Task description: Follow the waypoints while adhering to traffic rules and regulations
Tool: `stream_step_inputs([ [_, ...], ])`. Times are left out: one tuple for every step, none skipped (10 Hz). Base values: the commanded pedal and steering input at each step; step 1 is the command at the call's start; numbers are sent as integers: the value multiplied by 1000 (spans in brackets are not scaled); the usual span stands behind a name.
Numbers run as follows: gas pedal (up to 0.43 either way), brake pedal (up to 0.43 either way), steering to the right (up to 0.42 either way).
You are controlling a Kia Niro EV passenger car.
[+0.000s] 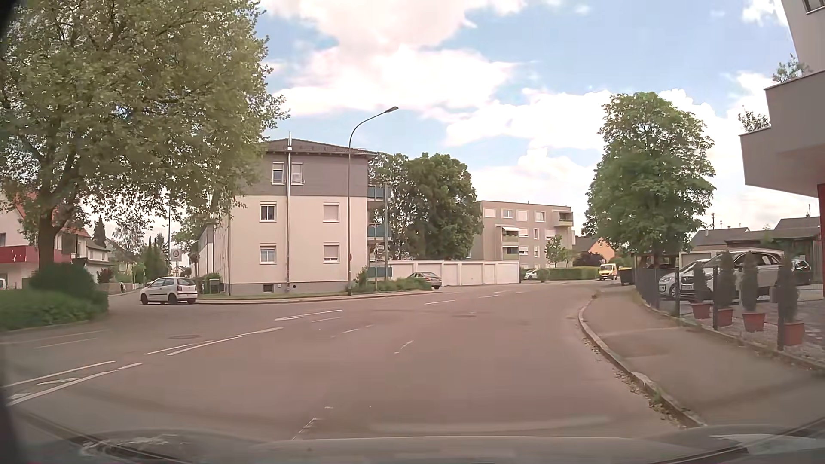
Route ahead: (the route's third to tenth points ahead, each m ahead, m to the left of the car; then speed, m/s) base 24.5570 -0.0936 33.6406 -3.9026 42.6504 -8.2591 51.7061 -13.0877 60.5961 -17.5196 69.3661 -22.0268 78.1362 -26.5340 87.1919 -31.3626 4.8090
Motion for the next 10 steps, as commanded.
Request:
stream_step_inputs([
  [177, 18, 66],
  [189, 18, 53],
  [189, 18, 47],
  [189, 18, 56],
  [189, 18, 65],
  [189, 18, 65],
  [189, 18, 65],
  [189, 18, 68],
  [189, 18, 75],
  [189, 18, 77],
])
